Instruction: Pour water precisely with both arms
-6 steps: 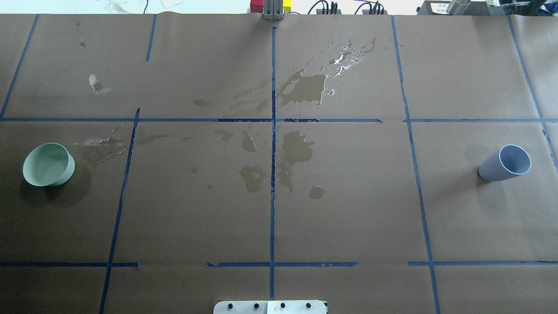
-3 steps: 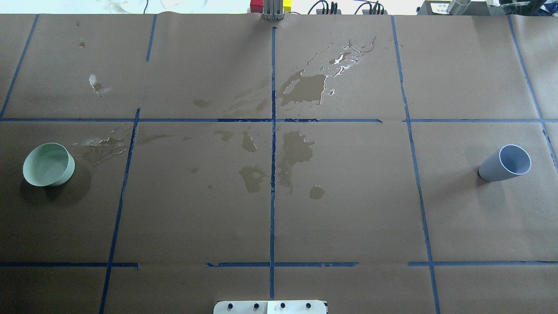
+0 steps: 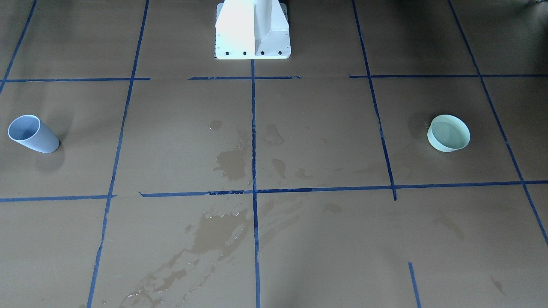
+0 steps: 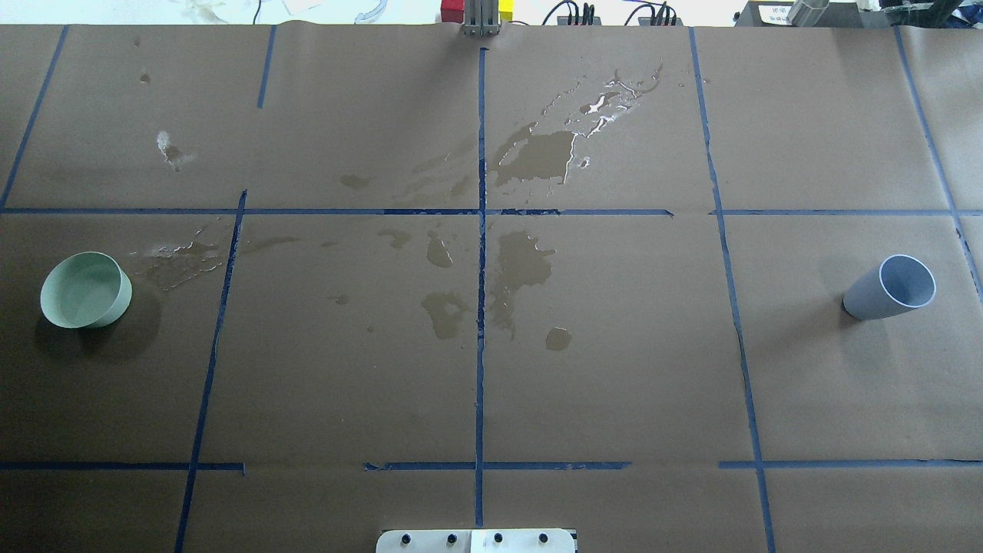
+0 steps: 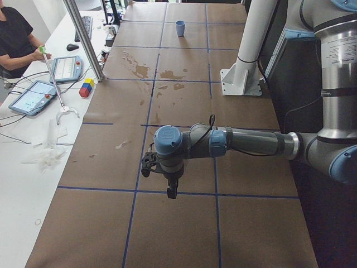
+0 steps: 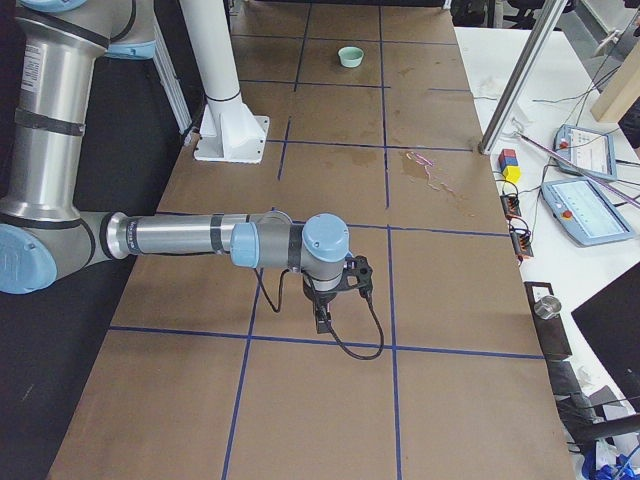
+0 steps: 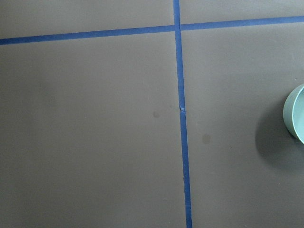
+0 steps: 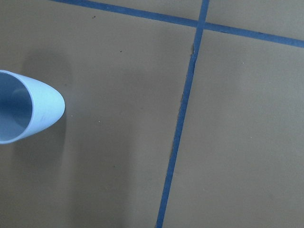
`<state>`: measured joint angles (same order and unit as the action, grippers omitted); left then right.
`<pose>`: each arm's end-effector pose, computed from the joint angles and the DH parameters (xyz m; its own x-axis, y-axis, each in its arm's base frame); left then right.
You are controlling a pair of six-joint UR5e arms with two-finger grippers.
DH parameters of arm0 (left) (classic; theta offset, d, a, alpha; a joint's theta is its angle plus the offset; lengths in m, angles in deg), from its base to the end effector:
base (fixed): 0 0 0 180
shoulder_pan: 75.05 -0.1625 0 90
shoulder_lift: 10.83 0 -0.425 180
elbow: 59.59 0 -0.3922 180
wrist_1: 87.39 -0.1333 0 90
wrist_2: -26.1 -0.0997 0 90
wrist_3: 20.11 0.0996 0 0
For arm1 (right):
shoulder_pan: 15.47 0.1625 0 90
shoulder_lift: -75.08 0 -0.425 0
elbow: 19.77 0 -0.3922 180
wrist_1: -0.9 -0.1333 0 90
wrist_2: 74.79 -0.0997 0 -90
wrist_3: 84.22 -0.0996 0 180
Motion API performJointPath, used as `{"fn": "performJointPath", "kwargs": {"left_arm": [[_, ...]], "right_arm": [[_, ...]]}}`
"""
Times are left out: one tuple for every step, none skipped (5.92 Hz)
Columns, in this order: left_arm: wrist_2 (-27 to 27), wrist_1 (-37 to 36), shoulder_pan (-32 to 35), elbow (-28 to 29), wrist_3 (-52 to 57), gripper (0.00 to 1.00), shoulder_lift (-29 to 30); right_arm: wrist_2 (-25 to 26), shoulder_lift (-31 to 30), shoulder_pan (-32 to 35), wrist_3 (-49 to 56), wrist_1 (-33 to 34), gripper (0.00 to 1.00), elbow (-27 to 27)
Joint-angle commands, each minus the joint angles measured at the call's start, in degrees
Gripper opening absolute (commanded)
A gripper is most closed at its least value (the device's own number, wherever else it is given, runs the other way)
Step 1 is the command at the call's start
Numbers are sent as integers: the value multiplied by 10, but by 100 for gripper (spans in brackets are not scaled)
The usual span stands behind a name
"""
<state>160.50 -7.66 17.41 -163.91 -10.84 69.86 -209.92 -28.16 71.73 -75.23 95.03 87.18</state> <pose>-0.0814 -0.4116 0.6277 0.7087 0.0667 -0.7024 -0.0724 0.9971 0.0218 0.0434 -0.3958 0.6218 0.6886 -0.1850 0.7011 0.1584 0.9819 0.1035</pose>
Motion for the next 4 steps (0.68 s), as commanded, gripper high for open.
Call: {"fn": "performJointPath", "kwargs": {"left_arm": [[1, 1, 0, 9, 0, 100, 0], [1, 2, 0, 0, 4, 100, -1], [2, 2, 0, 3, 5, 100, -1], [43, 3, -10, 3, 0, 100, 0]], "right_arm": [[-4, 0, 0, 0, 0, 100, 0], [-16, -1, 0, -1, 0, 100, -1], [-27, -2, -3, -1, 1, 100, -2], [-26, -3, -6, 1, 0, 100, -1]]}}
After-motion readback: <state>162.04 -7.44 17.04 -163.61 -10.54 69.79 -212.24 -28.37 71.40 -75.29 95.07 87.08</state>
